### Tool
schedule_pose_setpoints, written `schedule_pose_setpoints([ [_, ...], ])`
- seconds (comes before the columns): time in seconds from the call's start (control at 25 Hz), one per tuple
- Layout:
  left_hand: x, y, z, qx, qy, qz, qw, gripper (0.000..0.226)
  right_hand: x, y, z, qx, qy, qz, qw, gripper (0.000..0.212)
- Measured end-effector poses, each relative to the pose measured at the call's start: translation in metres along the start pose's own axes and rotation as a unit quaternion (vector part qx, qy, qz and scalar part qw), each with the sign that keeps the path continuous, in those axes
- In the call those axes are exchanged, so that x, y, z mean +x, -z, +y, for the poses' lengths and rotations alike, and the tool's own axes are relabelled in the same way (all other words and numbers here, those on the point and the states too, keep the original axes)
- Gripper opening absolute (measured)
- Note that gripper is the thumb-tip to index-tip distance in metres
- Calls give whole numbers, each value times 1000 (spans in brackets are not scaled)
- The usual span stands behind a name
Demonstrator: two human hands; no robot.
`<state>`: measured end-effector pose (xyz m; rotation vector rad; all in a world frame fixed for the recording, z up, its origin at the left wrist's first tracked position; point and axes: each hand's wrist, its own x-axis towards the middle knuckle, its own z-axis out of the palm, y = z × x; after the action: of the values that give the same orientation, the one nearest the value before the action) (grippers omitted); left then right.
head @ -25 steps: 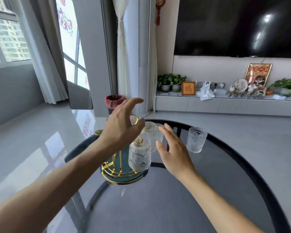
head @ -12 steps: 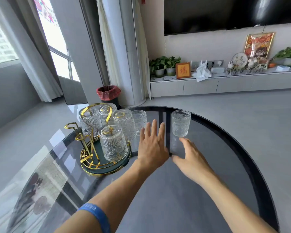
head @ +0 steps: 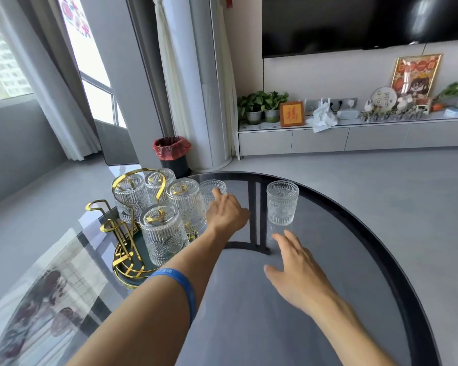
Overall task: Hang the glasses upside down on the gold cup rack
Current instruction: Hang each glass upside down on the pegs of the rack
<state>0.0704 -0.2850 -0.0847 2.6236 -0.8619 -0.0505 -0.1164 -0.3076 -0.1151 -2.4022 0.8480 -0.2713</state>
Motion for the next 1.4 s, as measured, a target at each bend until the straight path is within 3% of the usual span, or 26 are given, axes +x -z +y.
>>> schedule_pose_setpoints([
  [0.16,-7,0,4,-33,-24,2,999,12,7,-5,2,22,8,29,999,59],
  [0.24,-20,-2,4,-60,-44,24,997,4,11,-6,3,104,-26,53,993,52],
  [0.32,-39,-3,2,-98,-65,37,992,19,13,-6,2,228,-91,74,966,44],
  [0.4,-66,2,2,-154,-92,39,983,36,13,-5,-3,401,-174,74,896,34],
  [0.48,-97,11,0,-218,-131,37,966,40,12,-3,-10,583,-245,17,774,33],
  [0.56,-129,23,-8,-291,-178,20,940,36,6,0,-21,703,-239,-65,666,48],
  [0.64,-156,37,-22,-287,-230,45,929,33,-1,-1,-38,748,-210,-87,623,54],
  [0.72,-168,52,-40,-99,-277,166,941,40,-9,1,-58,743,-191,-63,639,52],
  [0.8,-173,67,-57,94,-289,261,916,59,-17,8,-79,696,-149,-2,703,43],
  [0.92,-171,94,-72,197,-300,295,886,80,-33,19,-115,587,-48,60,806,43],
  [1.0,-167,111,-82,213,-317,310,870,78,-42,18,-140,557,-19,50,829,44],
  [1.16,-158,146,-117,145,-265,348,887,79,-46,17,-185,500,27,25,865,24],
  [1.28,-149,165,-156,-83,-144,334,928,75,-28,18,-217,379,143,62,912,25],
  [1.4,-135,177,-199,-314,-73,277,905,68,10,14,-240,181,220,72,956,36],
])
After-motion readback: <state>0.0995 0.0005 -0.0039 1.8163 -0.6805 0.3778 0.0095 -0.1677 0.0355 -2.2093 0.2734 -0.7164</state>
